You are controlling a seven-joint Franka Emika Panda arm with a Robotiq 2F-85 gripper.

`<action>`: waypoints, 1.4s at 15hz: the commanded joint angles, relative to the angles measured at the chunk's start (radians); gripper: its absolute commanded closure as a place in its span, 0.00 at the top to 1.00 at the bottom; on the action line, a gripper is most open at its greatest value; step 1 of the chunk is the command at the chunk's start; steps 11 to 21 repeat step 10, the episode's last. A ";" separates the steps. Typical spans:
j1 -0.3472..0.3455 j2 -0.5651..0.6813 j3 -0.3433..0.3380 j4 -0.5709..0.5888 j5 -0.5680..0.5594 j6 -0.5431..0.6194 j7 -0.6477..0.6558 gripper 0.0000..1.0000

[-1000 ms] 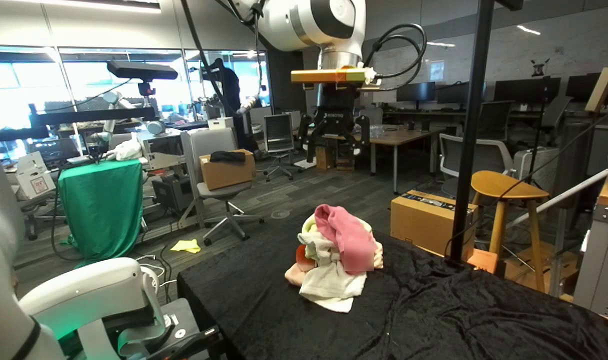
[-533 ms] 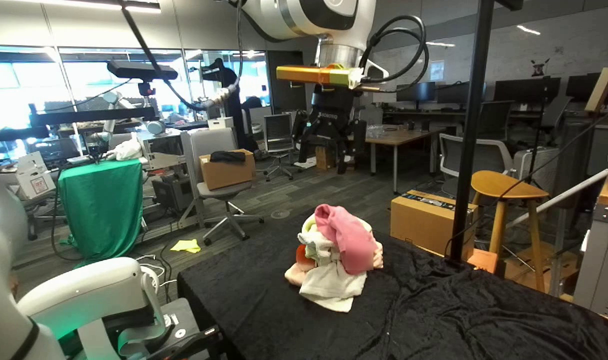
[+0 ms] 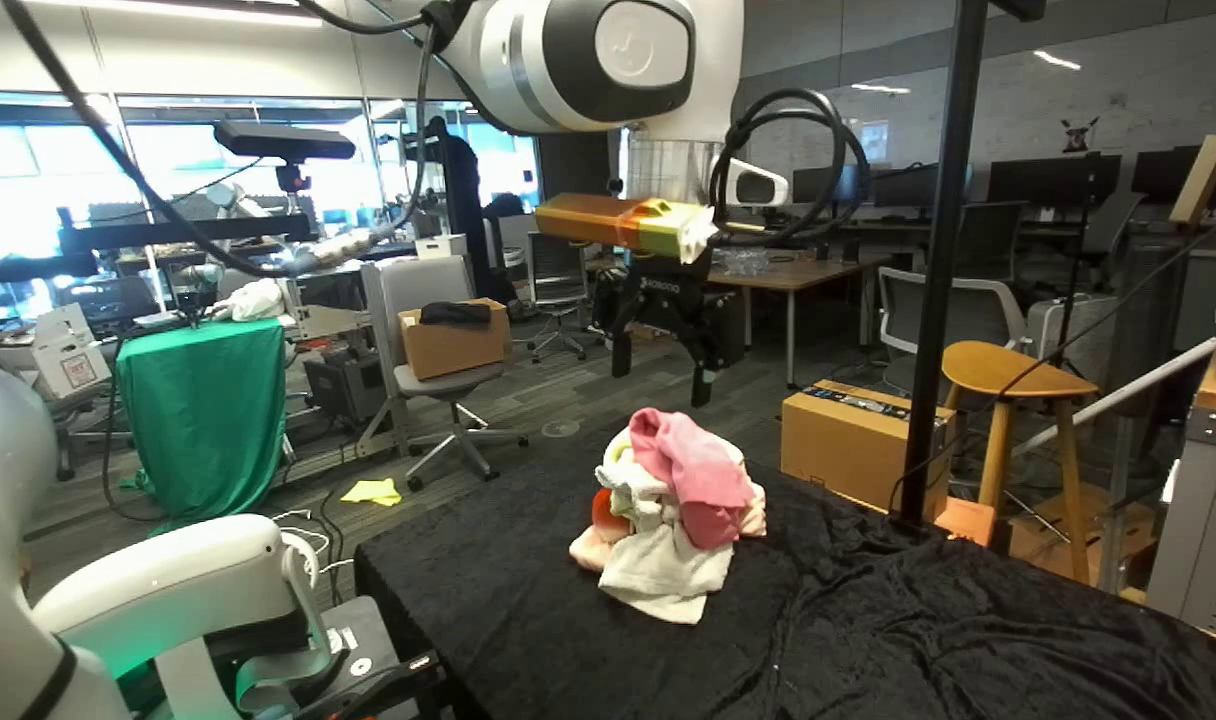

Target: Pile all the objects in the middle of the table

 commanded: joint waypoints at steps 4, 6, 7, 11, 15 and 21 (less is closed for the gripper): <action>-0.023 -0.115 -0.016 -0.244 -0.150 0.361 -0.013 1.00; -0.016 -0.128 -0.042 -0.274 -0.116 0.389 -0.037 1.00; -0.012 -0.072 -0.026 -0.221 -0.128 0.344 -0.003 1.00; -0.013 -0.091 -0.040 -0.249 -0.128 0.361 -0.013 1.00; -0.013 -0.091 -0.040 -0.249 -0.128 0.361 -0.013 1.00; -0.013 -0.091 -0.040 -0.249 -0.128 0.361 -0.013 1.00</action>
